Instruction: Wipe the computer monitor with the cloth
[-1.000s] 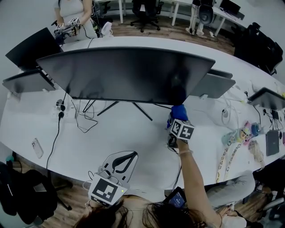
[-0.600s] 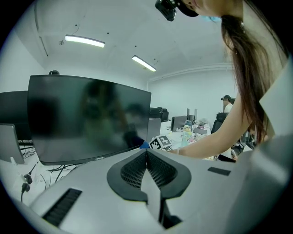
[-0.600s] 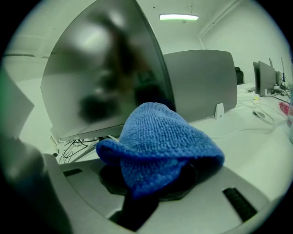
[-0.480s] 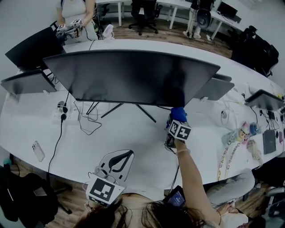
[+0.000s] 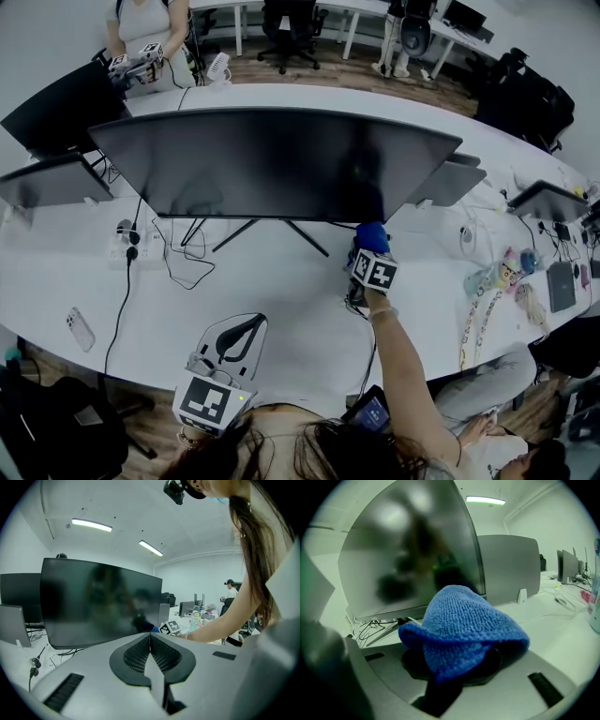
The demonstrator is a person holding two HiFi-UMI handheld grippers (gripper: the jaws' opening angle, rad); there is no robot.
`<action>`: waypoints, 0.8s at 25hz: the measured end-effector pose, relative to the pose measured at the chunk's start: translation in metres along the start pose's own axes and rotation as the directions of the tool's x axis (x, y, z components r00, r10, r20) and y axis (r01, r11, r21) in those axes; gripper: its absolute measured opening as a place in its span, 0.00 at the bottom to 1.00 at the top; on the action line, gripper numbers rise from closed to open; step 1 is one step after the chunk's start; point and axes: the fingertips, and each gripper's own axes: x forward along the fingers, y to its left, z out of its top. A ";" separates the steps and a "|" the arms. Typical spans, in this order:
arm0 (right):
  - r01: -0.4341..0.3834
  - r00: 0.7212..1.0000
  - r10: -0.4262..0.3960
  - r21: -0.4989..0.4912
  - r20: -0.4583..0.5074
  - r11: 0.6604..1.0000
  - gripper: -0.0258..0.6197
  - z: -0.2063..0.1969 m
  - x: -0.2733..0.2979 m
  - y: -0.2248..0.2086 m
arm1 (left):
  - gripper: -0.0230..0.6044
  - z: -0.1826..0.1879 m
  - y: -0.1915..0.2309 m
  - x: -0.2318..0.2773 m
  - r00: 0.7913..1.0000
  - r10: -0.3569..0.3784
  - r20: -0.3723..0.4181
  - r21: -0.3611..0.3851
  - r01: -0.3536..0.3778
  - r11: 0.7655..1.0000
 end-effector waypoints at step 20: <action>0.050 0.999 -0.049 0.021 -0.011 0.999 0.19 -0.006 0.004 0.019 | 0.05 -0.009 0.046 -0.029 1.000 0.002 0.001 0.006 -0.002 1.000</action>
